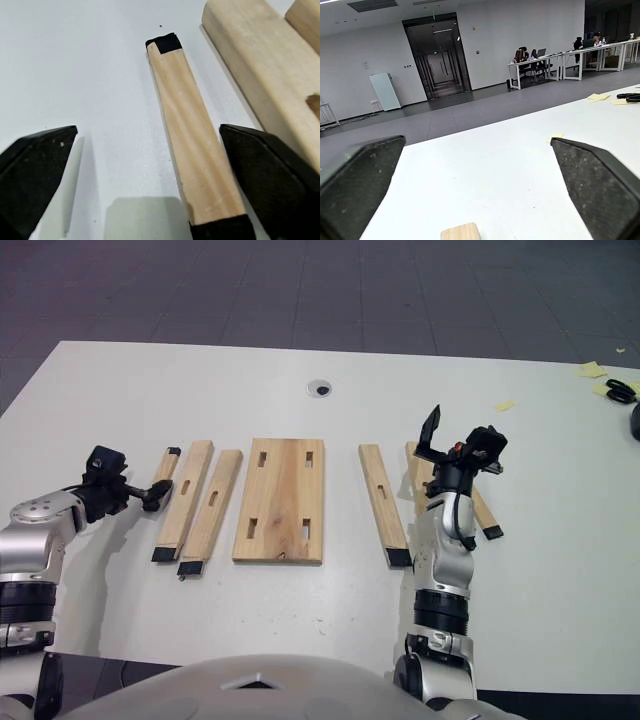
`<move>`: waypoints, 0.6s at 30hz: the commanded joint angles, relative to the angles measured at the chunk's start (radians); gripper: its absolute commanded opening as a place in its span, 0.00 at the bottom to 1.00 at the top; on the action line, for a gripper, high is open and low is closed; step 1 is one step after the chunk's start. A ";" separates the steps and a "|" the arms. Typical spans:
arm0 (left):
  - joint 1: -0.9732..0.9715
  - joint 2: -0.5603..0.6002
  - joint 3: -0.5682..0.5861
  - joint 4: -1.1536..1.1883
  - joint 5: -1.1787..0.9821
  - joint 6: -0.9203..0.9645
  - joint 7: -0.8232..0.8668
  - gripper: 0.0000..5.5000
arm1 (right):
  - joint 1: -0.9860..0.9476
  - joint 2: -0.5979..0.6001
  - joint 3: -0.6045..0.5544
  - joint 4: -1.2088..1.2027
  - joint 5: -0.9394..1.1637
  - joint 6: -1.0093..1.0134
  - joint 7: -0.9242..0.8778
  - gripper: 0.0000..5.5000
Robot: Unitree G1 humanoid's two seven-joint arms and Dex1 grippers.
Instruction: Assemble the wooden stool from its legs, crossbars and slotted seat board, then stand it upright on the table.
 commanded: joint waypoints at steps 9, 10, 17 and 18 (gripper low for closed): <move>0.052 0.101 -0.081 -0.015 0.016 0.049 -0.131 0.59 | 0.021 0.008 -0.001 -0.031 -0.012 0.012 -0.022 0.98; 0.066 0.110 -0.089 -0.019 0.013 0.053 -0.148 0.56 | 0.025 0.008 -0.001 -0.033 -0.012 0.011 -0.023 0.98; 0.112 0.140 -0.114 0.002 0.029 0.040 -0.174 0.34 | 0.042 0.014 0.001 -0.051 -0.009 0.019 -0.036 0.98; 0.114 0.143 -0.116 -0.002 0.030 0.041 -0.175 0.31 | 0.042 0.013 0.002 -0.051 -0.009 0.020 -0.036 0.98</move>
